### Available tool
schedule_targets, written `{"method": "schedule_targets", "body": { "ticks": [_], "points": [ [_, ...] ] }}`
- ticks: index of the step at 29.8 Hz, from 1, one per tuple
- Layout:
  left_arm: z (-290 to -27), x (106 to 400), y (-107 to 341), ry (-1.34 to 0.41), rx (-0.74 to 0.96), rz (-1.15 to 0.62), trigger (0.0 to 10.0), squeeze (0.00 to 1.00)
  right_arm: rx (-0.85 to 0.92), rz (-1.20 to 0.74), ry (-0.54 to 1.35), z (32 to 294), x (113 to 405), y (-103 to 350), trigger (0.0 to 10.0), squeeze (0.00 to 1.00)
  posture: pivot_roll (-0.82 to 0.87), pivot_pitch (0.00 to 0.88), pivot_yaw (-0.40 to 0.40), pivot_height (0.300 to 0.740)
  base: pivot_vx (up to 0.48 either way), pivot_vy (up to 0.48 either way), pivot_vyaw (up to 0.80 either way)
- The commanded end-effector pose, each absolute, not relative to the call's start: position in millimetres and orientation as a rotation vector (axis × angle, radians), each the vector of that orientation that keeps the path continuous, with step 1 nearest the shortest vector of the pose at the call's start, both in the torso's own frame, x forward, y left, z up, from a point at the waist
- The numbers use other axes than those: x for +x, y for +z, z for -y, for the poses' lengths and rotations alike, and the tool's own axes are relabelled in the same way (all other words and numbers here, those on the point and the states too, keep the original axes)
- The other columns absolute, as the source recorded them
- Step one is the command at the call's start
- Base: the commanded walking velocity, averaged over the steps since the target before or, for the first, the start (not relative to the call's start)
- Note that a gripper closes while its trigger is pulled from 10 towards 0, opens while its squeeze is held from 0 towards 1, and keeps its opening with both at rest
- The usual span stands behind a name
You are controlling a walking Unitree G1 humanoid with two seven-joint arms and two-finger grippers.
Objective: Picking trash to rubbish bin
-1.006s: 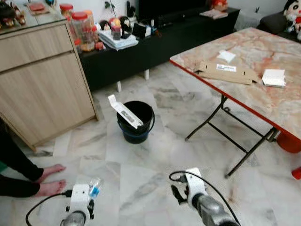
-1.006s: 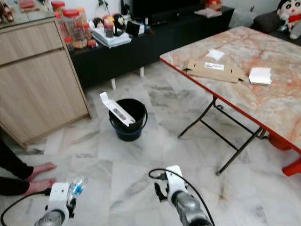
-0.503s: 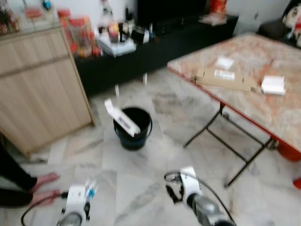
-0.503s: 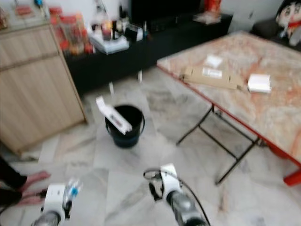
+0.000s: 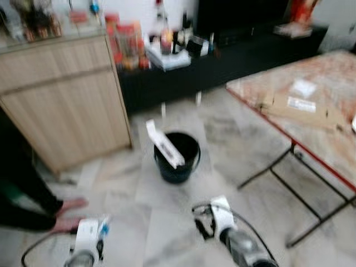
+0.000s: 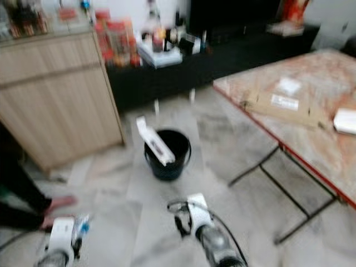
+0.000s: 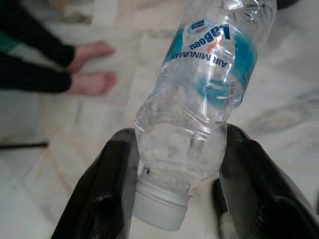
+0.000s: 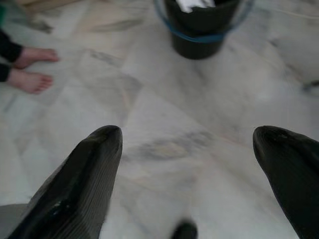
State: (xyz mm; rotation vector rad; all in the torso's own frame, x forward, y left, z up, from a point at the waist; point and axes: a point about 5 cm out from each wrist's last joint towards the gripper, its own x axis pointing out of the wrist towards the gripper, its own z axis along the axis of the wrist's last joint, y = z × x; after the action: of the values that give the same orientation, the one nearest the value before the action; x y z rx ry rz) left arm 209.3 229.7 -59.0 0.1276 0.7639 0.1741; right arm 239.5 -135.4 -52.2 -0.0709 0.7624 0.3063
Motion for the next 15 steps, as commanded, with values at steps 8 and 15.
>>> {"method": "schedule_targets", "body": {
  "ticks": [8, 15],
  "points": [
    [-224.3, 212.6, -58.2, 0.164, 0.118, -0.751, 10.0, 0.00, -0.065, -0.769, 0.292, 139.2, 239.6, -52.4, 10.0, 0.00, -0.02, 0.027, -0.018, 0.740, 0.320, 0.000, 0.00],
    [-224.2, 212.6, -58.2, 0.163, 0.116, -0.752, 10.0, 0.00, -0.057, -0.768, 0.288, 139.5, 239.8, -52.3, 10.0, 0.00, -0.02, 0.027, -0.017, 0.740, 0.322, 0.000, 0.00]
  ]
}}
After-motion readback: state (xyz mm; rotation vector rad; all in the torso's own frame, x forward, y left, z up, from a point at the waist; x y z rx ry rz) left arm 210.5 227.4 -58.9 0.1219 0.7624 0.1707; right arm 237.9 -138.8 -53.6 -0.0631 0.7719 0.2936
